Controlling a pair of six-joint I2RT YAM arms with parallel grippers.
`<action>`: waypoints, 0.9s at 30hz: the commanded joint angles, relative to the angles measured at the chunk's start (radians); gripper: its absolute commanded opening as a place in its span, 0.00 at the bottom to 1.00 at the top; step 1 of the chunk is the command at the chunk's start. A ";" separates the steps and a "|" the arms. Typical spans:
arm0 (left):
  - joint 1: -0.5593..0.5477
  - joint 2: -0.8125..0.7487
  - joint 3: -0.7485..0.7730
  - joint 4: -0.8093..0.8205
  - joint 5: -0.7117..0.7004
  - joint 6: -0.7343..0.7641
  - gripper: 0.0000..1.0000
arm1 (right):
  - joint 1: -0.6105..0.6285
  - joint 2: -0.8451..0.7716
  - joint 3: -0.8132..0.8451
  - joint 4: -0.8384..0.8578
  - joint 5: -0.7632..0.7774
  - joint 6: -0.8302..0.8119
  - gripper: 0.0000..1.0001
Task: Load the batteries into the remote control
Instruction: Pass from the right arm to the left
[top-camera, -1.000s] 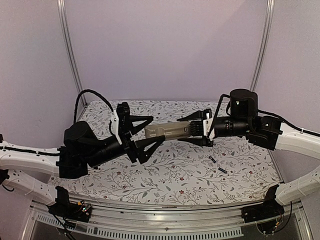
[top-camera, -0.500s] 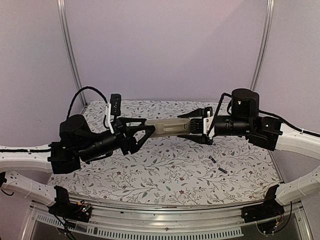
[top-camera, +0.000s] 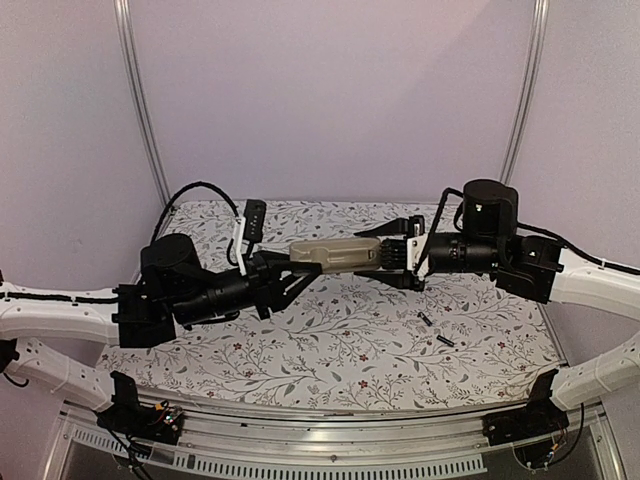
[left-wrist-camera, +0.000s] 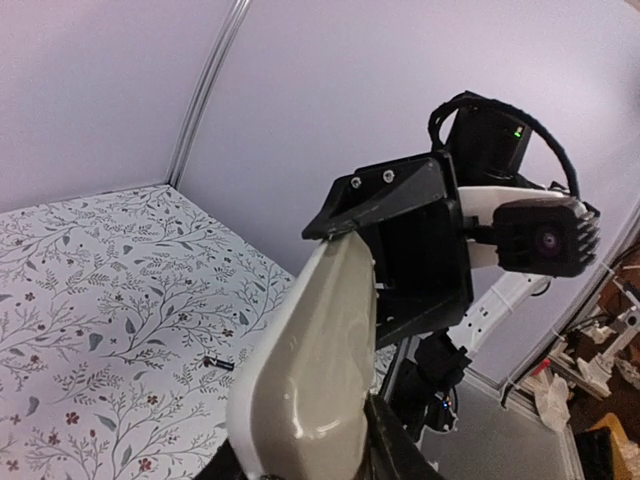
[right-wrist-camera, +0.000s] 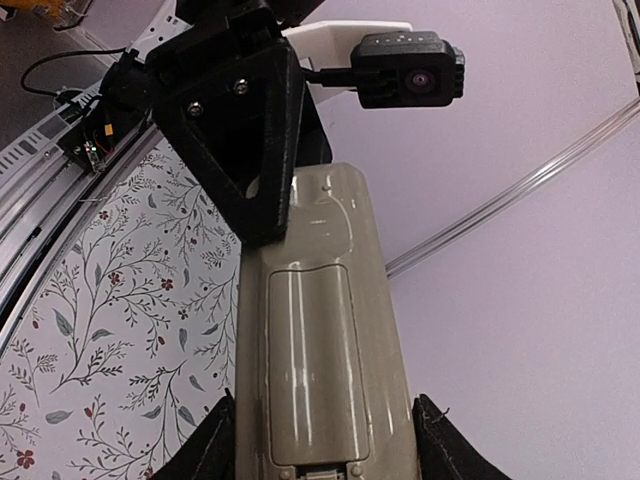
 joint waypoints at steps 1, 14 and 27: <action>0.008 0.009 0.025 0.044 0.029 -0.013 0.25 | 0.004 -0.031 -0.013 0.027 -0.010 0.001 0.19; 0.020 -0.015 0.043 0.019 0.008 -0.007 0.44 | 0.005 -0.037 -0.016 0.019 -0.015 -0.007 0.19; 0.026 0.020 0.029 0.055 0.075 -0.053 0.21 | 0.005 -0.032 -0.010 0.019 -0.002 0.002 0.19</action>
